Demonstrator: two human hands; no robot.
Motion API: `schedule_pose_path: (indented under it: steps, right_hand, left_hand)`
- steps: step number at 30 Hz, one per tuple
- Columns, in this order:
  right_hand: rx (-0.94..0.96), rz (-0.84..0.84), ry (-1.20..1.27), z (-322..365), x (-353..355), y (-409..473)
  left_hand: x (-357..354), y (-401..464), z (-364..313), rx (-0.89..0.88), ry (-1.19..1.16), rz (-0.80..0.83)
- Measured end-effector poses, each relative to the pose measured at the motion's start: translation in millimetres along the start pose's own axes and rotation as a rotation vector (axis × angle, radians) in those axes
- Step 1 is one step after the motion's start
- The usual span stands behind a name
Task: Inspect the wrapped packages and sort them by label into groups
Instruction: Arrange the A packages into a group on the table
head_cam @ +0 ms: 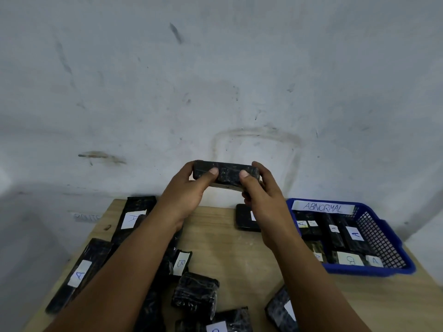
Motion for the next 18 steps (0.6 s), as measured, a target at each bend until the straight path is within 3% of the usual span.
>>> schedule_pose_path:
  steps: [8, 12, 18]
  right_hand:
    - [0.043, -0.004, -0.005, 6.6, 2.9, 0.3]
    - [0.029, 0.083, -0.029, 6.6, -2.0, -1.5]
    - [0.091, 0.06, -0.026, 6.4, 6.9, -4.2]
  left_hand:
    - [0.6, -6.0, -0.7, 0.12, -0.194, 0.076]
    - [5.4, -6.0, -6.5, 0.071, -0.289, 0.038]
    - [5.8, -6.1, -4.2, 0.108, -0.182, 0.137]
Point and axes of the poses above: each hand's wrist, its own y-axis towards the middle knuckle, its own x-axis out of the back of the hand, z = x × y, the point moved 6 cm from there along y, towards the middle knuckle, and after that the axes turned 7 degrees about y, right-handed, at the moved point
